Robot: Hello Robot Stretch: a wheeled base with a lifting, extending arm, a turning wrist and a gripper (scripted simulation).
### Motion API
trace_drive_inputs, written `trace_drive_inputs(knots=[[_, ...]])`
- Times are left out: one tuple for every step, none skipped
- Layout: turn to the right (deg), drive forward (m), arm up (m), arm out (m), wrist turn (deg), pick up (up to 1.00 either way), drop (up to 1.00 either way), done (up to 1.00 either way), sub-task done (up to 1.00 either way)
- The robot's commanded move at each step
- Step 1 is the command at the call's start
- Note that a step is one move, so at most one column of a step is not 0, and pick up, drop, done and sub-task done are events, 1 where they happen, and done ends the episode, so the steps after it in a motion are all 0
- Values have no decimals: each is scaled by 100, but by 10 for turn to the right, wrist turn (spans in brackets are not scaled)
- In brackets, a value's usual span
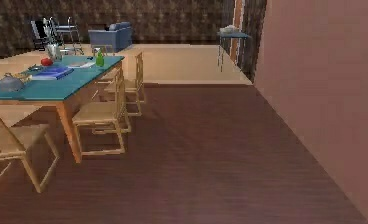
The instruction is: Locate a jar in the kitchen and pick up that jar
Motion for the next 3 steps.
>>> trace_drive_inputs(knots=[[0, 100, 0, 0, 0, 0, 0, 0, 0], [0, 100, 0, 0, 0, 0, 0, 0, 0], [0, 100, 0, 0, 0, 0, 0, 0, 0]])
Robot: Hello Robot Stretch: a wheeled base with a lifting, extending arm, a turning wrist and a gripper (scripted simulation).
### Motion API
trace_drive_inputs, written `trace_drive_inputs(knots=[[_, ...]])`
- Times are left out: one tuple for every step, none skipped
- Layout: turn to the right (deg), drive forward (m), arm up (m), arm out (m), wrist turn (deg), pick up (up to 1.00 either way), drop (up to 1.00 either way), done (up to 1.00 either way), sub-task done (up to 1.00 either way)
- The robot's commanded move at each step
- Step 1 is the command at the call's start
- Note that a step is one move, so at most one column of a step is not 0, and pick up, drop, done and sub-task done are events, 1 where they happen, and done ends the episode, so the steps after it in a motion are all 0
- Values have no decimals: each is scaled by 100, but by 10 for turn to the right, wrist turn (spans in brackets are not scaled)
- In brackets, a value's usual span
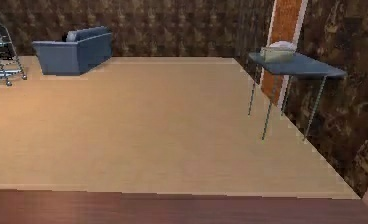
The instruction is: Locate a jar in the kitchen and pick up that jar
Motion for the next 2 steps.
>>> trace_drive_inputs(knots=[[0, 40, 0, 0, 0, 0, 0, 0, 0], [-390, 0, 0, 0, 0, 0, 0, 0, 0]])
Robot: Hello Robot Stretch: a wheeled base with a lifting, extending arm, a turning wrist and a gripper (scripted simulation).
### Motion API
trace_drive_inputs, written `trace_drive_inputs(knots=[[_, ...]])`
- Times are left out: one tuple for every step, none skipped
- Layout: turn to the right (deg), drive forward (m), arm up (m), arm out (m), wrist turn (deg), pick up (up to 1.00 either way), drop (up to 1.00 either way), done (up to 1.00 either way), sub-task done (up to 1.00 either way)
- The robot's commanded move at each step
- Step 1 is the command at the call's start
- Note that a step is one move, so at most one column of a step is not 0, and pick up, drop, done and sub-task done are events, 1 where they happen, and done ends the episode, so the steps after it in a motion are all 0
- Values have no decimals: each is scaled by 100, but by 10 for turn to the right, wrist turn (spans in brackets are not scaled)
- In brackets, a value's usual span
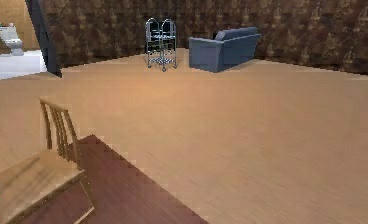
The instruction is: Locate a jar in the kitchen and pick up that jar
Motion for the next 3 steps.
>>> trace_drive_inputs(knots=[[0, 100, 0, 0, 0, 0, 0, 0, 0], [-60, 0, 0, 0, 0, 0, 0, 0, 0], [0, 40, 0, 0, 0, 0, 0, 0, 0]])
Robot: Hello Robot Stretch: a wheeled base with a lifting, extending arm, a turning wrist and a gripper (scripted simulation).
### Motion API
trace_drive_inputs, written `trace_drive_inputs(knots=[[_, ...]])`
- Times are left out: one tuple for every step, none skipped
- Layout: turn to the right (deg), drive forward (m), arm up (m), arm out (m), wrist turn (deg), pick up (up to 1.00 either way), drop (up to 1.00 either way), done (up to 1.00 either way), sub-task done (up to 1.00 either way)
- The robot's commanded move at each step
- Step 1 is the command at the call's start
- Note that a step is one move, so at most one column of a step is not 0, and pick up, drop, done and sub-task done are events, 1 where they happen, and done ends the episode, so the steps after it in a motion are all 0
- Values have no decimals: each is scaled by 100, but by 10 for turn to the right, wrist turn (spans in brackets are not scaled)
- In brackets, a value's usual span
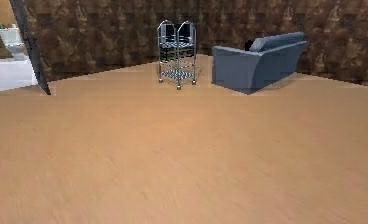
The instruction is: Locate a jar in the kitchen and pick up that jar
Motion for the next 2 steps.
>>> trace_drive_inputs(knots=[[-420, 0, 0, 0, 0, 0, 0, 0, 0], [0, 85, 0, 0, 0, 0, 0, 0, 0]])
